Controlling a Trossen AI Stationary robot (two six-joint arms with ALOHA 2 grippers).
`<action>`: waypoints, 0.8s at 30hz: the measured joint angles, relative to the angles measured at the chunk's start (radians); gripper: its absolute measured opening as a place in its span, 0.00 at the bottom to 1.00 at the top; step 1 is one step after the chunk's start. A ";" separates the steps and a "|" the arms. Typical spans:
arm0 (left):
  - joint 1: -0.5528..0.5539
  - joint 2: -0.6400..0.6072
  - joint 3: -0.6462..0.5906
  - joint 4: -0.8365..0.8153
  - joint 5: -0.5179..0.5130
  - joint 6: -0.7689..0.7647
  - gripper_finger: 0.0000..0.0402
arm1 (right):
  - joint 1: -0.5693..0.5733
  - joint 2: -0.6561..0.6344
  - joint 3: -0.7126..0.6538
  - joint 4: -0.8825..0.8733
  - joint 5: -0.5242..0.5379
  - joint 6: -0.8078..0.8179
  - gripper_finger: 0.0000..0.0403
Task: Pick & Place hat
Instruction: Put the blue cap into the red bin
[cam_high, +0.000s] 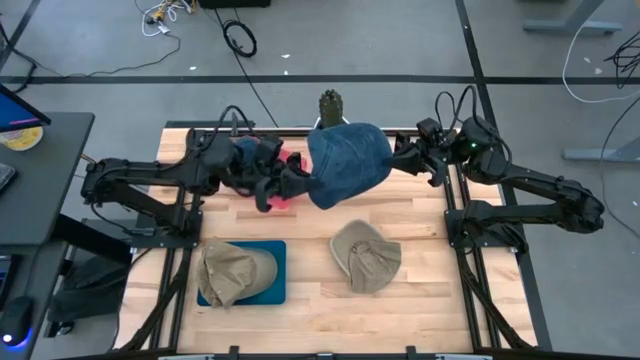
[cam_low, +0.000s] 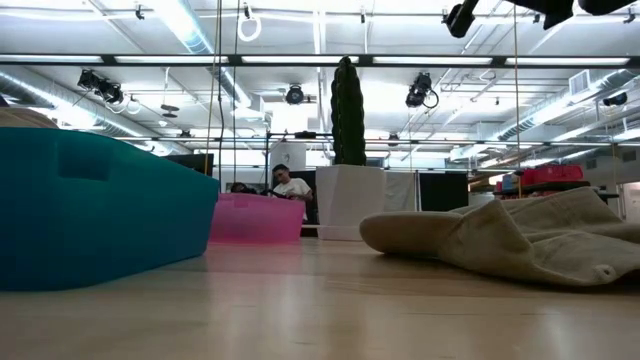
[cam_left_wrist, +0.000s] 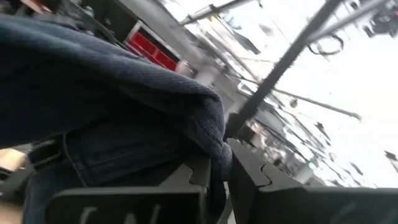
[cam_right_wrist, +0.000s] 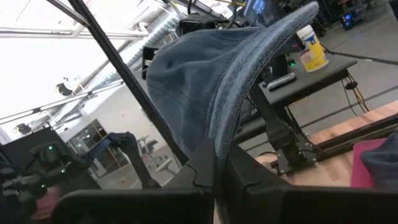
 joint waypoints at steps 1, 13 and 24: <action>-0.004 -0.002 -0.001 0.006 0.012 0.007 0.07 | 0.000 0.000 0.000 0.002 -0.004 -0.002 0.02; -0.008 -0.003 -0.001 0.032 0.027 0.048 0.07 | 0.000 0.000 0.000 0.022 0.002 0.050 0.07; -0.010 -0.002 -0.001 0.033 0.078 0.058 0.07 | -0.001 -0.020 0.000 0.023 -0.041 0.126 0.55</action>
